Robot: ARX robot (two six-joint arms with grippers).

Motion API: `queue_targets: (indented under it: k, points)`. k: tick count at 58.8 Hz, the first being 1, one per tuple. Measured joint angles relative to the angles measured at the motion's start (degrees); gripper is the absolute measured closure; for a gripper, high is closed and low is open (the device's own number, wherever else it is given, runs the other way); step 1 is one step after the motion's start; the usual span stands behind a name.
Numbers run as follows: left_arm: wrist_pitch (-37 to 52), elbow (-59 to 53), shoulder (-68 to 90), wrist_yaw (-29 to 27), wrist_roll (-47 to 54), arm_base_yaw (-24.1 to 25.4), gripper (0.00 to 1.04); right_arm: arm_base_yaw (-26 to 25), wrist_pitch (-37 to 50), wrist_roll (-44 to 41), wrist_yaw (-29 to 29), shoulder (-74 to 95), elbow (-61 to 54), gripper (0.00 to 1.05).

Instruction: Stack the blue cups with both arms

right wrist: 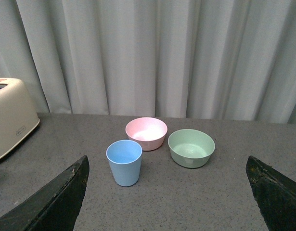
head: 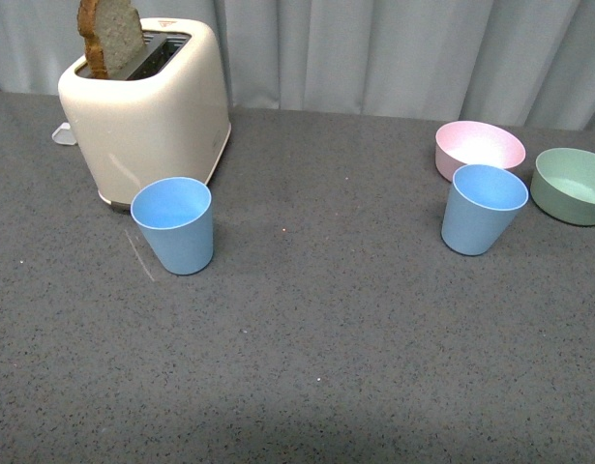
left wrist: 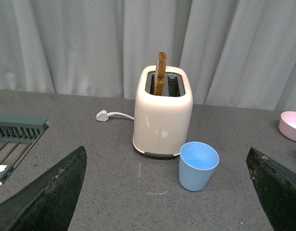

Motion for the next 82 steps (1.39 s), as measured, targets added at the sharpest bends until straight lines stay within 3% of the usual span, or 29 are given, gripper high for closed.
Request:
queue_targets:
  k: [67, 70, 72, 82]
  points:
    - [0.0, 0.0, 0.0, -0.1, 0.0, 0.0, 0.07, 0.0, 0.0, 0.0, 0.0, 0.0, 0.0, 0.10]
    - [-8.0, 3.2, 5.9, -8.7, -5.1, -2.6, 0.07, 0.0, 0.0, 0.0, 0.0, 0.0, 0.0, 0.10]
    - [-8.7, 4.1, 10.2, -11.1, -7.3, -3.3, 0.07, 0.0, 0.0, 0.0, 0.0, 0.0, 0.0, 0.10]
    - [8.0, 10.3, 38.7, -9.9, -12.4, -3.8, 0.07, 0.0, 0.0, 0.0, 0.0, 0.0, 0.0, 0.10]
